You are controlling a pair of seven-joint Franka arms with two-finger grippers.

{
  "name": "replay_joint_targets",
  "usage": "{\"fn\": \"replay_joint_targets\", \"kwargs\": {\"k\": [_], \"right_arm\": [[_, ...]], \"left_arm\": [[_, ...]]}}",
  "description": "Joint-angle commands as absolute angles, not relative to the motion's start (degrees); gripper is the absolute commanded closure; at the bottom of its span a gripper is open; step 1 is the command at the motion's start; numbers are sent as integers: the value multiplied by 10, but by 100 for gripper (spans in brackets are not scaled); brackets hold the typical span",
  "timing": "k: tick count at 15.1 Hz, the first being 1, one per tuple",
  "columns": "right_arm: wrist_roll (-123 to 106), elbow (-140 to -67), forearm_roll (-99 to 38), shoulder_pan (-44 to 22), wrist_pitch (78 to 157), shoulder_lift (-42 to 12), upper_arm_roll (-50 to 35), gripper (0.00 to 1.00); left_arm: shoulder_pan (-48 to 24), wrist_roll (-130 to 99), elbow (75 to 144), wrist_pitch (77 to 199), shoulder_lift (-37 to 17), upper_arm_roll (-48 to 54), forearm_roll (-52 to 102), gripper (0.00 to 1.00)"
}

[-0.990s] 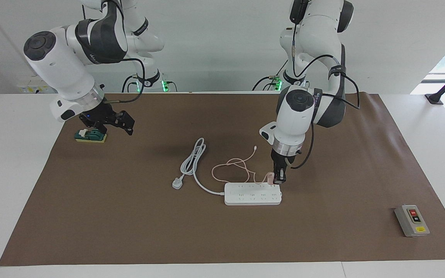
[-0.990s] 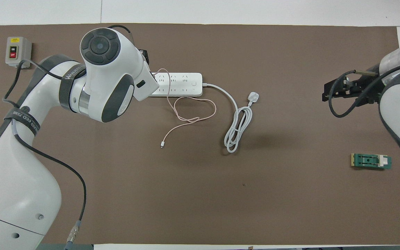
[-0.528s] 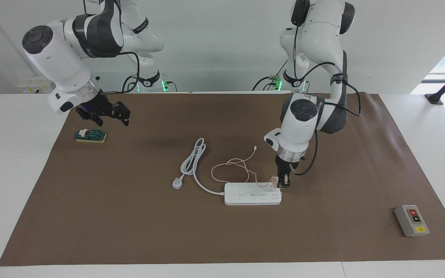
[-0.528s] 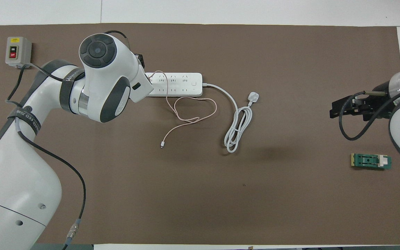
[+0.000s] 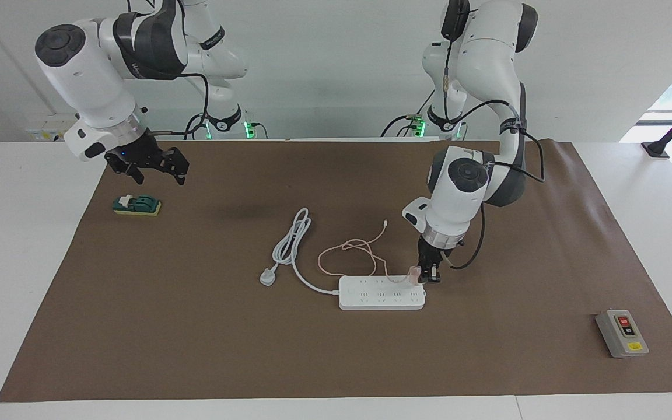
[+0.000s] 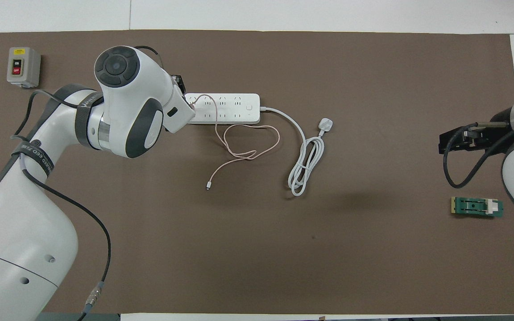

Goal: Plug charger into power strip
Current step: 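Push the pink charger into the power strip socket with the left gripper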

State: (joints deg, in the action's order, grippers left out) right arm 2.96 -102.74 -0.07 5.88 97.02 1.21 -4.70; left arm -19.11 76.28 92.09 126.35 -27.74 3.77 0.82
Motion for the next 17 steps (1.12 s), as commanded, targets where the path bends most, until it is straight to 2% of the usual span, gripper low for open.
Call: {"fn": "replay_joint_targets", "kwargs": {"k": [1, 7, 10, 17], "right_arm": [[22, -1027, 12, 65, 979, 15, -51, 0], [22, -1027, 3, 65, 967, 16, -52, 0], [24, -1000, 1, 65, 950, 4, -52, 0], [31, -1005, 1, 65, 950, 6, -52, 0]], "left_arm": [[-185, 774, 935, 1272, -273, 40, 49, 100], [-176, 775, 936, 1271, -275, 40, 62, 100], [-175, 774, 933, 1271, -276, 39, 61, 100], [-172, 772, 933, 1273, -280, 40, 75, 100]]}}
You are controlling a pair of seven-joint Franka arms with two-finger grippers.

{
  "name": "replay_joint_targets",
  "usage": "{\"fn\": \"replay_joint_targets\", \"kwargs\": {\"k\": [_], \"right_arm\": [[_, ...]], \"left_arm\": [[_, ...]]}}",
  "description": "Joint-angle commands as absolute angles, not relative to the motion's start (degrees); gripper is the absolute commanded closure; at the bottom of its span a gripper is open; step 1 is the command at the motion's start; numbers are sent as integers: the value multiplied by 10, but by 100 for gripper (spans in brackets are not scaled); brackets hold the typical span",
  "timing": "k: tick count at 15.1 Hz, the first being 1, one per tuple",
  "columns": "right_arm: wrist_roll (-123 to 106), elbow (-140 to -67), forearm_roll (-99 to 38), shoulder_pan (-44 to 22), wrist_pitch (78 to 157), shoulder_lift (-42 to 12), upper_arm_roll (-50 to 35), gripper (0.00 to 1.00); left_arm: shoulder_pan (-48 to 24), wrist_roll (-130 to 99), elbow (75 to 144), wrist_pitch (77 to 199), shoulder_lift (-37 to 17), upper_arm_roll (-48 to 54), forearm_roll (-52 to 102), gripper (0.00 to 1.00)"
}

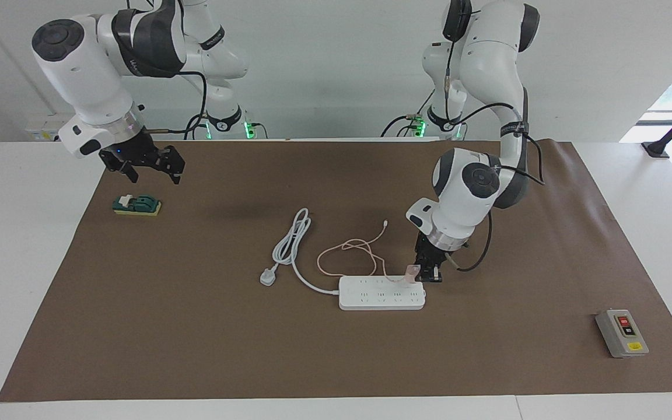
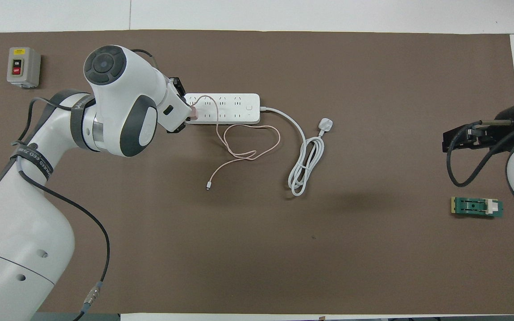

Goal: Plug charger into power strip
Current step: 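Push the pink charger into the power strip socket with the left gripper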

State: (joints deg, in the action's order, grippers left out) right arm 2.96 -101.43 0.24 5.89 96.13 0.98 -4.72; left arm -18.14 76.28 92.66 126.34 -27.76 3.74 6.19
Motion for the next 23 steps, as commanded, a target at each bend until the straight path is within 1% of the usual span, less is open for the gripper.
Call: {"fn": "replay_joint_targets", "kwargs": {"k": [1, 4, 7, 13, 16, 23], "right_arm": [[31, -1006, 1, 65, 950, 6, -52, 0], [34, -1006, 2, 65, 949, 6, -52, 0], [70, -1006, 2, 65, 949, 6, -52, 0], [73, -1008, 3, 63, 948, 9, -52, 0], [71, -1005, 3, 63, 945, 26, -52, 0], [71, -1005, 3, 63, 945, 29, -52, 0]], "left_arm": [[-172, 771, 930, 1273, -285, 40, 88, 100], [-171, 769, 929, 1271, -287, 40, 119, 100], [-171, 768, 927, 1267, -288, 38, 120, 100], [-171, 766, 916, 1259, -296, 34, 107, 100], [-172, 766, 914, 1259, -297, 35, 98, 100], [-172, 767, 881, 1213, -325, 35, 77, 100]]}}
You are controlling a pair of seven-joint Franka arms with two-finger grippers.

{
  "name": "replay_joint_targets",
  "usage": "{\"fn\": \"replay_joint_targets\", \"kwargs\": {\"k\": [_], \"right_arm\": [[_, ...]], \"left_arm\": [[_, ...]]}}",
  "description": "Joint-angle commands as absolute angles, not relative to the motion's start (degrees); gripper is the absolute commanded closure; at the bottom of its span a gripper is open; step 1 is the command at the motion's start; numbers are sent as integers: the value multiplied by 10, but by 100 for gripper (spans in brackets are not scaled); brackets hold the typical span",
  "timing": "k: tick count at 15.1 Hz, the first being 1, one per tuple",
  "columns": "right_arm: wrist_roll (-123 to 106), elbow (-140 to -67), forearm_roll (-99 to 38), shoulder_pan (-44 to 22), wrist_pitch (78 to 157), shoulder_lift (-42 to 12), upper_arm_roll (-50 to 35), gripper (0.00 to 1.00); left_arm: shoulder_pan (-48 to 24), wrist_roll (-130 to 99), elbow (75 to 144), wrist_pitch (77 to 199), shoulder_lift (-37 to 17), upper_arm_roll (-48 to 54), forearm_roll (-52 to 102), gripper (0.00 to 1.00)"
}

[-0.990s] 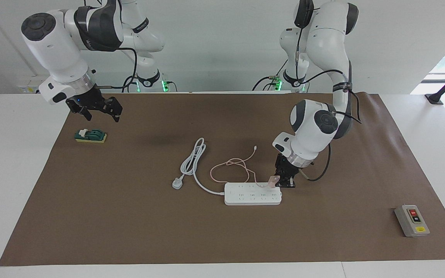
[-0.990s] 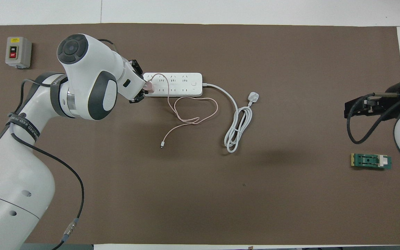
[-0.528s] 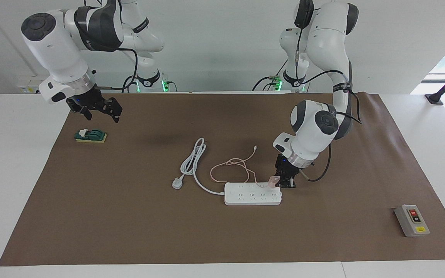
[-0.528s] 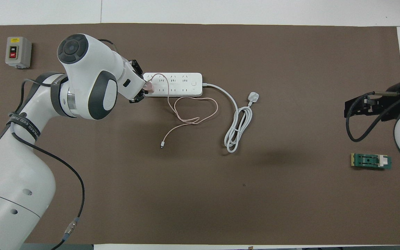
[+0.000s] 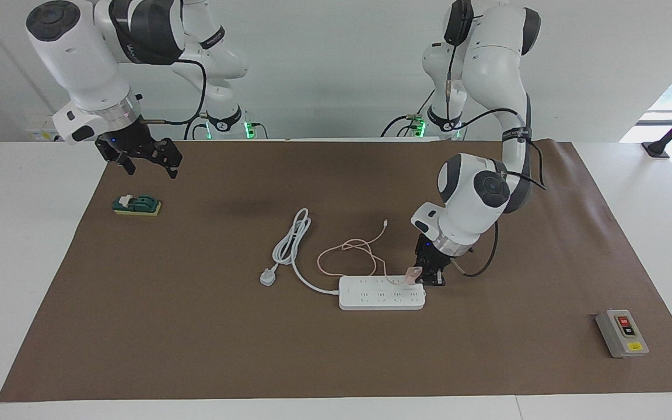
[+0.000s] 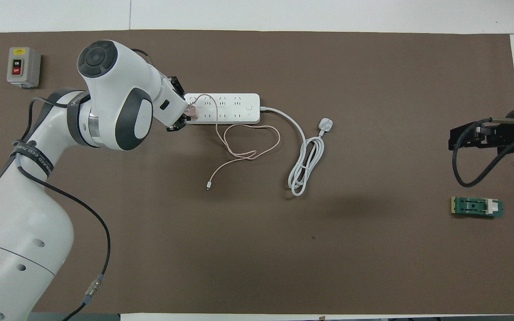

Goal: Plug charger into power strip
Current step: 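Push the pink charger into the power strip socket with the left gripper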

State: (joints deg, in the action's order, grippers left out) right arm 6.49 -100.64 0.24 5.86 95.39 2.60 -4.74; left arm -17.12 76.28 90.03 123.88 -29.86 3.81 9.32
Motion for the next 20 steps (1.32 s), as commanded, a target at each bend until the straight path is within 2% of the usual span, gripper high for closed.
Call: {"fn": "replay_joint_targets", "kwargs": {"k": [1, 3, 17, 18, 19, 20], "right_arm": [[71, -1005, 3, 63, 945, 29, -52, 0], [71, -1005, 3, 63, 945, 29, -52, 0], [71, -1005, 3, 63, 945, 30, -52, 0], [71, -1005, 3, 63, 945, 29, -52, 0], [71, -1005, 3, 63, 945, 29, -52, 0], [71, -1005, 3, 63, 945, 29, -52, 0]], "left_arm": [[-171, 768, 874, 1206, -335, 35, 78, 100], [-163, 770, 836, 1178, -359, 35, 78, 100], [-169, 773, 831, 1177, -359, 35, 76, 99], [-169, 773, 830, 1175, -358, 36, 76, 67], [-167, 773, 829, 1172, -355, 37, 80, 1], [-165, 766, 825, 1163, -354, 40, 82, 0]]}}
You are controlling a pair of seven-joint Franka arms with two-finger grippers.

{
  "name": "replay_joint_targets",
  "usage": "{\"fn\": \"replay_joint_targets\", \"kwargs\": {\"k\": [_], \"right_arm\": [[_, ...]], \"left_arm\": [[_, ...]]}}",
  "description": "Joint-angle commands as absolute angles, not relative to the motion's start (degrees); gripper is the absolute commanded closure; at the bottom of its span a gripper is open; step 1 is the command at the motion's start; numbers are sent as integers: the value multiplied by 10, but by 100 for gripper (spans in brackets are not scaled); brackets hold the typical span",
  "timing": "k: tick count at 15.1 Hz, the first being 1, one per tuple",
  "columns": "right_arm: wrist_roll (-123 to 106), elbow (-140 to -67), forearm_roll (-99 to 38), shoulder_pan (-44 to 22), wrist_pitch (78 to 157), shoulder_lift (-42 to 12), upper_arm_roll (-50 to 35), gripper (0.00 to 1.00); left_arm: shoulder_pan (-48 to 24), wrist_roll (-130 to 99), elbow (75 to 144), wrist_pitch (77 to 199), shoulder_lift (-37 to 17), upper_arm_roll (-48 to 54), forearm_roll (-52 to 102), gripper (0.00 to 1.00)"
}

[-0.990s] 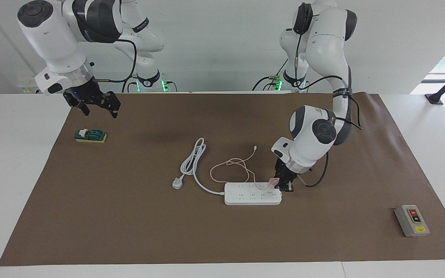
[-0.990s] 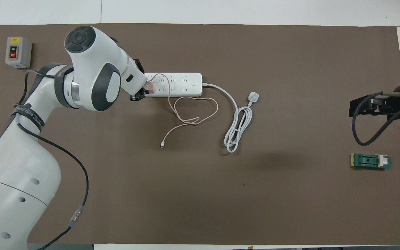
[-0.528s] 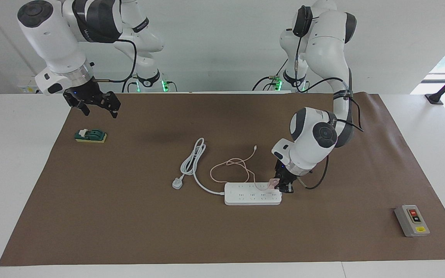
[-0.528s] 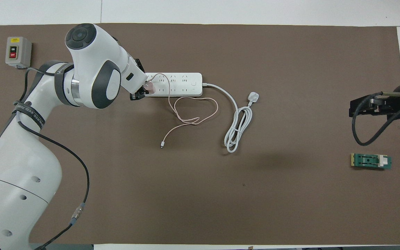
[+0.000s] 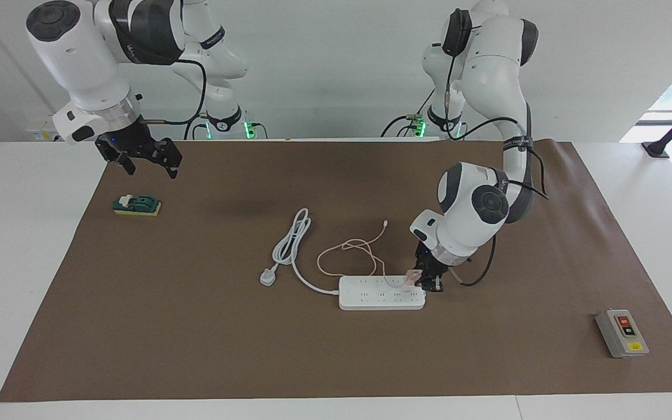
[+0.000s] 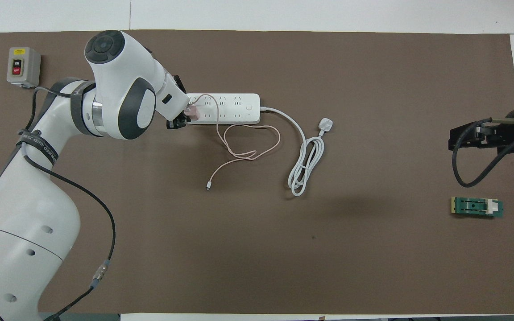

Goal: Plug charger into power strip
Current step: 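Push the pink charger into the power strip socket with the left gripper, then open the left gripper and pull it back from the power strip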

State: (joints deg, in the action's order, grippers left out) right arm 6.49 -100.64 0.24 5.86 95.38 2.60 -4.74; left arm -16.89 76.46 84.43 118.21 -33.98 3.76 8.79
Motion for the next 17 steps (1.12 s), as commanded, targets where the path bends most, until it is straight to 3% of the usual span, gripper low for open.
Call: {"fn": "replay_joint_targets", "kwargs": {"k": [1, 4, 11, 17], "right_arm": [[71, -1005, 3, 63, 945, 30, -52, 0], [71, -1005, 3, 63, 945, 29, -52, 0], [71, -1005, 3, 63, 945, 29, -52, 0], [71, -1005, 3, 63, 945, 30, -52, 0]], "left_arm": [[-164, 766, 815, 1151, -354, 40, 84, 0], [-165, 752, 803, 1136, -346, 39, 111, 0], [-164, 612, 810, 1108, -267, 34, 140, 0], [-142, 499, 804, 981, -188, 23, 139, 0]]}}
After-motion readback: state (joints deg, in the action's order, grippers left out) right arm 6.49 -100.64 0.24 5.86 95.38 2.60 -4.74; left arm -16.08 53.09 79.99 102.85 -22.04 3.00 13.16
